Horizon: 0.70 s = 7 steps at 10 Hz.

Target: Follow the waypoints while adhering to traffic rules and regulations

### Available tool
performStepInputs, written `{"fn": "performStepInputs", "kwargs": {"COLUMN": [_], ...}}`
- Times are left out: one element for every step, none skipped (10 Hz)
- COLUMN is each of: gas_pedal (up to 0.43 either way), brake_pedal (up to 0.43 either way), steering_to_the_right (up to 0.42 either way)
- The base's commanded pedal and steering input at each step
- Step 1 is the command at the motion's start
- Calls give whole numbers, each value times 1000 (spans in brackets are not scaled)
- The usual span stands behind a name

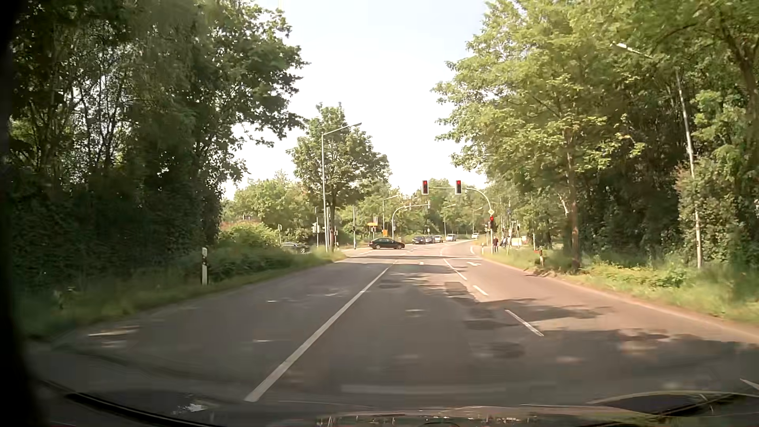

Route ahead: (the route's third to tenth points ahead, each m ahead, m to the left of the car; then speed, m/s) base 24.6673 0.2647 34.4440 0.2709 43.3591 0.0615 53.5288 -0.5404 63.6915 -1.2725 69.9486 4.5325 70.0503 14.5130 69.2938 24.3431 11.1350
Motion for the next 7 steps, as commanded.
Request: {"fn": "performStepInputs", "kwargs": {"gas_pedal": [0, 0, 0, 0, 0, 0, 0], "brake_pedal": [189, 189, 189, 189, 189, 189, 189], "steering_to_the_right": [1, 2, 2, 2, 3, 5, 7]}}
